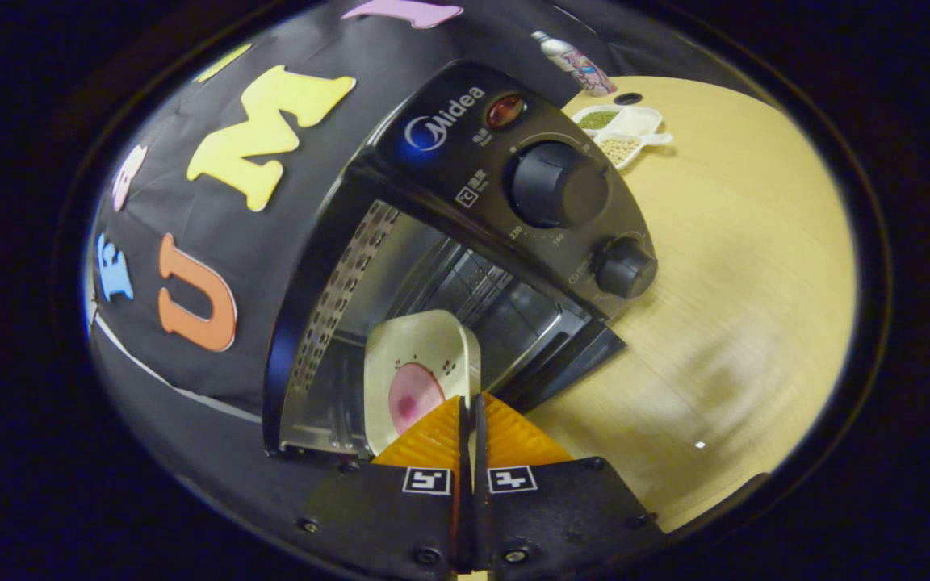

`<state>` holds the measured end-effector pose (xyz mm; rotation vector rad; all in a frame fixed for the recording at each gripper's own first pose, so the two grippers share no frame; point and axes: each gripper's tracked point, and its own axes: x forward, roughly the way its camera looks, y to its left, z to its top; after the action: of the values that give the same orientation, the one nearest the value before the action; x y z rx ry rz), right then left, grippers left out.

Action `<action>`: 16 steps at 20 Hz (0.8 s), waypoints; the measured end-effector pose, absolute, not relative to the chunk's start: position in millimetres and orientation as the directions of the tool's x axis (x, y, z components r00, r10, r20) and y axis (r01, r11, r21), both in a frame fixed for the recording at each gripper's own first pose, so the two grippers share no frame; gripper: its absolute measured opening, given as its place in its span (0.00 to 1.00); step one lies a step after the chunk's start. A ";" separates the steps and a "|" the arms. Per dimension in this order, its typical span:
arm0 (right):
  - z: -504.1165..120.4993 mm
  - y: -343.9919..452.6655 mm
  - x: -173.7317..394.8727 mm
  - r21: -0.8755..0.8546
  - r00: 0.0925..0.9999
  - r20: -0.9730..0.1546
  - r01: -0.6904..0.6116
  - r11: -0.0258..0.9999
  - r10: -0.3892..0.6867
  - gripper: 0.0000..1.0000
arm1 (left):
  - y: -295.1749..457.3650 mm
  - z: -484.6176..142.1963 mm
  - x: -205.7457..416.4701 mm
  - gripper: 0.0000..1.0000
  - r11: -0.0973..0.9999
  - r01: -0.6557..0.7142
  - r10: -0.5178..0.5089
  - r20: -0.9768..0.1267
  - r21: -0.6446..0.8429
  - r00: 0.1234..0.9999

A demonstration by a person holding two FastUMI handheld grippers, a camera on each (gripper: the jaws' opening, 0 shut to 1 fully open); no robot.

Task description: Open the electric oven with the left hand, put the food in, and close the electric oven.

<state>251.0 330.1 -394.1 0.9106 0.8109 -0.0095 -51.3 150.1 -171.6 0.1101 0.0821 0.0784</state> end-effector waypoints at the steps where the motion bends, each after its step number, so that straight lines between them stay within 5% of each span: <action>1: -395.6 330.8 258.5 0.706 0.727 -0.612 0.327 0.628 0.310 0.04 | 150.1 -175.2 -50.4 0.96 0.991 -0.073 0.083 -0.082 0.111 0.993; 5: -392.0 336.7 283.8 0.737 0.788 -0.538 0.267 0.621 0.300 0.03 | 154.4 -181.4 -48.0 0.96 0.992 -0.076 0.086 -0.094 0.103 0.992; 9: -386.9 334.8 293.1 0.729 0.821 -0.498 0.224 0.646 0.278 0.15 | 157.3 -195.5 -42.9 0.96 0.993 -0.084 0.095 -0.130 0.085 0.987; 10: -385.0 335.3 296.5 0.734 0.835 -0.476 0.205 0.647 0.275 0.10 | 158.7 -198.0 -41.1 0.96 0.993 -0.088 0.099 -0.137 0.083 0.986; 12: -376.7 329.2 295.1 0.719 0.855 -0.451 0.178 0.672 0.257 0.27 | 161.1 -199.5 -41.2 0.96 0.992 -0.094 0.105 -0.145 0.081 0.984; 13: -375.1 323.7 293.1 0.700 0.860 -0.451 0.175 0.692 0.239 0.47 | 160.9 -198.7 -43.3 0.96 0.993 -0.092 0.103 -0.144 0.079 0.984; 14: -375.4 320.7 288.2 0.683 0.862 -0.454 0.173 0.710 0.227 0.44 | 159.3 -199.7 -43.1 0.96 0.993 -0.091 0.102 -0.149 0.077 0.984; 16: -375.4 316.7 280.4 0.649 0.862 -0.460 0.161 0.744 0.215 0.59 | 159.1 -199.3 -43.4 0.96 0.992 -0.095 0.106 -0.148 0.079 0.983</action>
<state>280.4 316.7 -375.4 0.7413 0.5442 0.0310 -43.4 159.1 -199.3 0.0719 0.1525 0.1007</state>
